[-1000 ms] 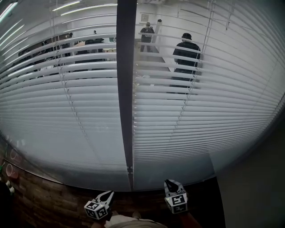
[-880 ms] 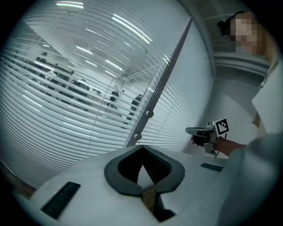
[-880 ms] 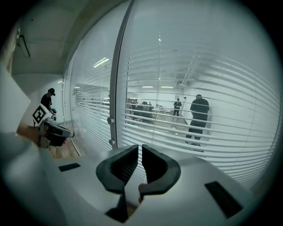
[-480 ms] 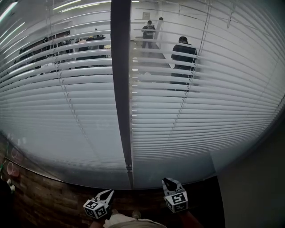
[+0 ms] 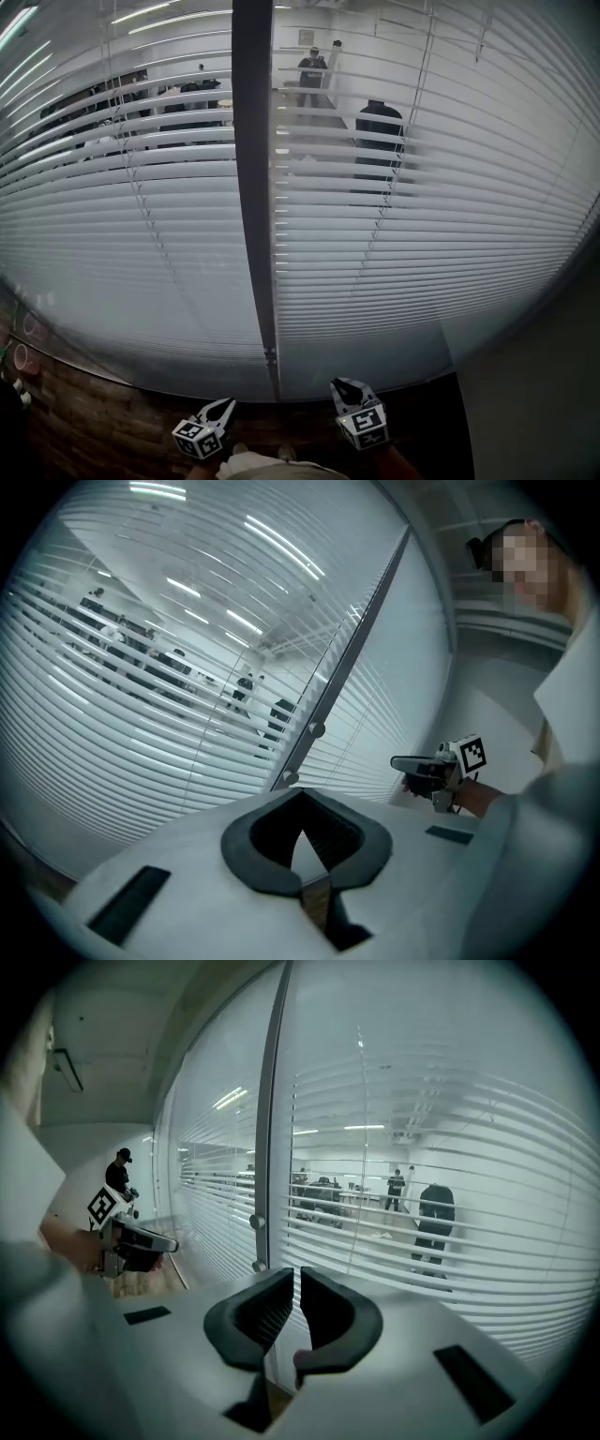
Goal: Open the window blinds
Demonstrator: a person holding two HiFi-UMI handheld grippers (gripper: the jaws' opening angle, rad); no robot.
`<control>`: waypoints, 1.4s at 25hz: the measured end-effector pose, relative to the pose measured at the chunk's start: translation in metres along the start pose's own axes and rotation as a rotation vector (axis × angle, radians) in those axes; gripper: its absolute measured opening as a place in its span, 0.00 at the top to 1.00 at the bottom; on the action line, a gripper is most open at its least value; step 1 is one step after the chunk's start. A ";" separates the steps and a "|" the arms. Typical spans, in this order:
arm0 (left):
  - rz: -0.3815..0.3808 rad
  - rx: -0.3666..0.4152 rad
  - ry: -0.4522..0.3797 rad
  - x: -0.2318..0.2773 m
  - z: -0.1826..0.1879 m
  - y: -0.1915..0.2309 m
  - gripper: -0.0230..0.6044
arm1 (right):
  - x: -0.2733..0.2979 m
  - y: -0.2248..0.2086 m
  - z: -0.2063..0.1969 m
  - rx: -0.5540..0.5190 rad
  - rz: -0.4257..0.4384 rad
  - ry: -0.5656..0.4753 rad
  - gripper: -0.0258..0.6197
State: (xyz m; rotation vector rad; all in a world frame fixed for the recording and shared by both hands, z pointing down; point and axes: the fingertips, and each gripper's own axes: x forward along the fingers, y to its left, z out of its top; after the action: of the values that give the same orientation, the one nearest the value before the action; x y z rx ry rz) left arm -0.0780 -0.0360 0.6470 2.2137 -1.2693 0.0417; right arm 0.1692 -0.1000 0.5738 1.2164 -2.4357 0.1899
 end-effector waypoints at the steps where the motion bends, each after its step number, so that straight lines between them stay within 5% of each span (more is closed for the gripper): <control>1: 0.002 -0.002 -0.002 0.000 0.000 0.000 0.95 | -0.001 -0.001 -0.002 0.000 -0.008 0.004 0.91; 7: -0.011 -0.010 -0.015 -0.001 0.006 -0.002 0.95 | -0.004 -0.031 -0.007 -0.003 -0.122 0.010 0.91; 13: -0.024 0.001 -0.010 -0.005 -0.004 -0.005 0.95 | -0.007 0.015 0.010 0.042 0.037 -0.043 0.91; 17: -0.025 -0.008 -0.010 -0.012 -0.018 -0.009 0.95 | -0.011 0.046 0.009 -0.027 0.097 -0.087 0.91; 28: 0.012 -0.042 0.029 -0.024 -0.031 0.015 0.95 | -0.013 0.014 -0.009 -0.010 0.000 -0.072 0.91; 35: 0.020 -0.001 0.005 -0.026 -0.006 0.026 0.95 | -0.015 0.000 -0.001 0.019 -0.053 -0.080 0.91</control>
State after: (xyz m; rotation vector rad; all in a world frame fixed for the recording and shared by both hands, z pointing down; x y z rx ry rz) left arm -0.1122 -0.0226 0.6560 2.1987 -1.2888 0.0547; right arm 0.1782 -0.0885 0.5687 1.3189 -2.4714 0.1525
